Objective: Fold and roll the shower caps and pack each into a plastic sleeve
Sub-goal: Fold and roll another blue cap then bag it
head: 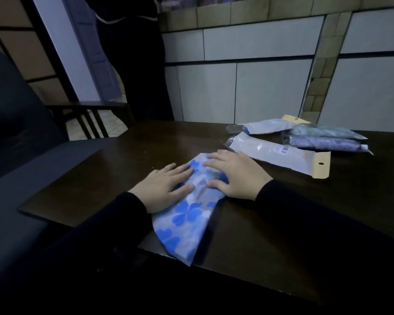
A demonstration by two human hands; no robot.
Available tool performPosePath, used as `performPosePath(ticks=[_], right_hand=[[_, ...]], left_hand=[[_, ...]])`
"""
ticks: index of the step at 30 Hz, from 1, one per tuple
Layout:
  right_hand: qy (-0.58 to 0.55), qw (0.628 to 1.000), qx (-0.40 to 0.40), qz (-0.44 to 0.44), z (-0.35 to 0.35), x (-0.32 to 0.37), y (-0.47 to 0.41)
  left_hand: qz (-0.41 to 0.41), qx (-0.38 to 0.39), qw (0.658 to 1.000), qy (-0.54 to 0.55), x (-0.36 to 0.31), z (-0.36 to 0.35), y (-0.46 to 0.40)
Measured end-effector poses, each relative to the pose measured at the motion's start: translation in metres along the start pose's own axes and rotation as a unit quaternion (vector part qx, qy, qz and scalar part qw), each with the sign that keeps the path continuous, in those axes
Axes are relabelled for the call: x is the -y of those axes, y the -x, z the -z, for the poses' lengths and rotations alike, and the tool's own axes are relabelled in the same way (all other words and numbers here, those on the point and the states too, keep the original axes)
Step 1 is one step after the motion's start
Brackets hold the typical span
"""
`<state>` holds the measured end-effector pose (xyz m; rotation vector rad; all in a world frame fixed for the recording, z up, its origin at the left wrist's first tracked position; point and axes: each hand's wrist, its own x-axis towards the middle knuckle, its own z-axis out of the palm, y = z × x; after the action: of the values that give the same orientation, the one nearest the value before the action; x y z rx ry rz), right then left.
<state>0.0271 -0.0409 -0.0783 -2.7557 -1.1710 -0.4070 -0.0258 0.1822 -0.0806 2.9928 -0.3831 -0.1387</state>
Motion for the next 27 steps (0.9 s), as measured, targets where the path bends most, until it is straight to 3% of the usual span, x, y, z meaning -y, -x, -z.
performPosePath(ticks=[3, 8, 12, 15, 18, 20, 21, 23, 24, 25, 27], right_hand=[[-0.021, 0.998, -0.043, -0.038, 0.002, 0.008, 0.005], [-0.019, 0.997, 0.077, -0.008, 0.001, 0.005, 0.011], [-0.044, 0.999, 0.025, -0.018, -0.001, -0.017, 0.001], [-0.114, 0.993, -0.031, 0.032, 0.0, -0.025, 0.003], [-0.138, 0.987, -0.015, 0.08, 0.003, -0.026, 0.018], [-0.119, 0.989, -0.013, 0.088, 0.0, -0.029, 0.028], [-0.12, 0.989, -0.027, 0.086, -0.002, -0.03, 0.032], [-0.127, 0.986, -0.063, 0.092, -0.004, -0.028, 0.036], [-0.125, 0.984, -0.076, 0.1, -0.004, -0.025, 0.037], [-0.12, 0.983, -0.083, 0.11, -0.005, -0.021, 0.038], [-0.119, 0.981, -0.08, 0.131, -0.001, -0.018, 0.04]], left_hand=[[0.06, 0.023, 0.997, -0.053, -0.002, 0.004, 0.005], [0.105, 0.01, 0.993, -0.052, -0.007, 0.019, 0.021], [0.136, 0.041, 0.989, -0.03, -0.014, 0.005, 0.005], [0.15, 0.04, 0.988, 0.026, -0.022, -0.001, -0.014], [0.145, 0.022, 0.989, 0.023, -0.02, 0.0, -0.021], [0.113, -0.045, 0.992, -0.026, -0.021, 0.0, -0.021], [0.07, -0.119, 0.989, -0.06, -0.024, -0.002, -0.019], [-0.071, -0.274, 0.957, -0.064, -0.034, -0.006, -0.015], [-0.14, -0.3, 0.943, -0.033, -0.038, -0.01, -0.013], [-0.183, -0.265, 0.947, 0.022, -0.043, -0.012, -0.011], [-0.189, -0.145, 0.965, 0.109, -0.048, -0.021, -0.007]])
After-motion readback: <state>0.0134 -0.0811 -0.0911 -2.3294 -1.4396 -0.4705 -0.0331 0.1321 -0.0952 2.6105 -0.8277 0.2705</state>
